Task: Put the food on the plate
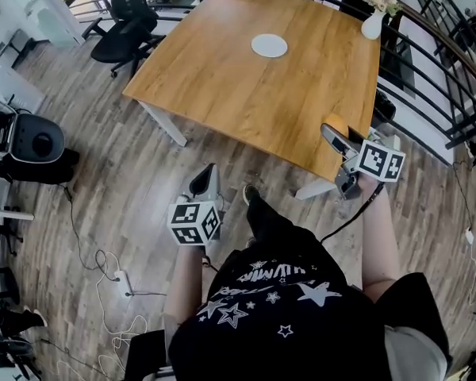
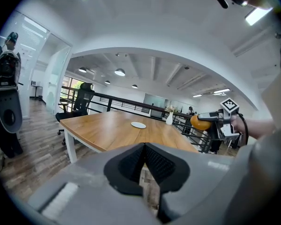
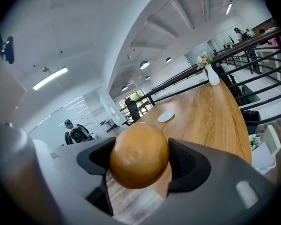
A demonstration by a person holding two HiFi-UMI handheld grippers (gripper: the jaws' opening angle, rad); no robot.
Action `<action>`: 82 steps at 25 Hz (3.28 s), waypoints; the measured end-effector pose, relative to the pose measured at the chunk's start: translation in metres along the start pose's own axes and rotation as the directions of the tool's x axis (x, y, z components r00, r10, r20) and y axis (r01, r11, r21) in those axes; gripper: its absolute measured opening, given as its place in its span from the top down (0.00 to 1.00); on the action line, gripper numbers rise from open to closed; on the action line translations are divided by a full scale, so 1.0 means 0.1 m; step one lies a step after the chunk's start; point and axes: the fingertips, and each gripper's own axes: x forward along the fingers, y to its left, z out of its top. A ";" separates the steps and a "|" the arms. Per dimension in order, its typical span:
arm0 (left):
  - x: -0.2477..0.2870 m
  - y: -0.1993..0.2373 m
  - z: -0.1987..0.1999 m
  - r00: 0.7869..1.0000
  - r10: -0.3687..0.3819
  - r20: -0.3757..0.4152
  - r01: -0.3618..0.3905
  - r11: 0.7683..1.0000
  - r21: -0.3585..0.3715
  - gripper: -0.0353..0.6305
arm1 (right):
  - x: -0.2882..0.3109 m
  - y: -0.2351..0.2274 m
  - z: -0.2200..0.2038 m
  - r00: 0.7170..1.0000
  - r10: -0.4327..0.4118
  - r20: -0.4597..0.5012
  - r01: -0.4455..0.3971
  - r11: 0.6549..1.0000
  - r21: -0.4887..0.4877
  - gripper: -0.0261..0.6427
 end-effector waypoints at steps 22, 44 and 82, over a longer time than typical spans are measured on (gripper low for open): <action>1.30 0.61 0.81 0.998 -0.069 -0.008 0.069 0.996 0.051 0.94 | 1.33 -0.45 0.99 0.999 -0.039 0.036 0.038 0.999 0.019 0.43; 2.30 0.74 1.25 0.991 -0.112 -0.070 0.119 0.988 0.098 0.94 | 2.48 -0.95 1.25 0.998 -0.060 -0.029 0.059 0.998 -0.027 0.43; 3.65 1.34 1.47 0.989 -0.052 -0.140 0.063 0.995 0.074 0.94 | 4.46 -1.72 1.26 0.976 -0.212 -0.045 0.180 0.909 -0.377 0.43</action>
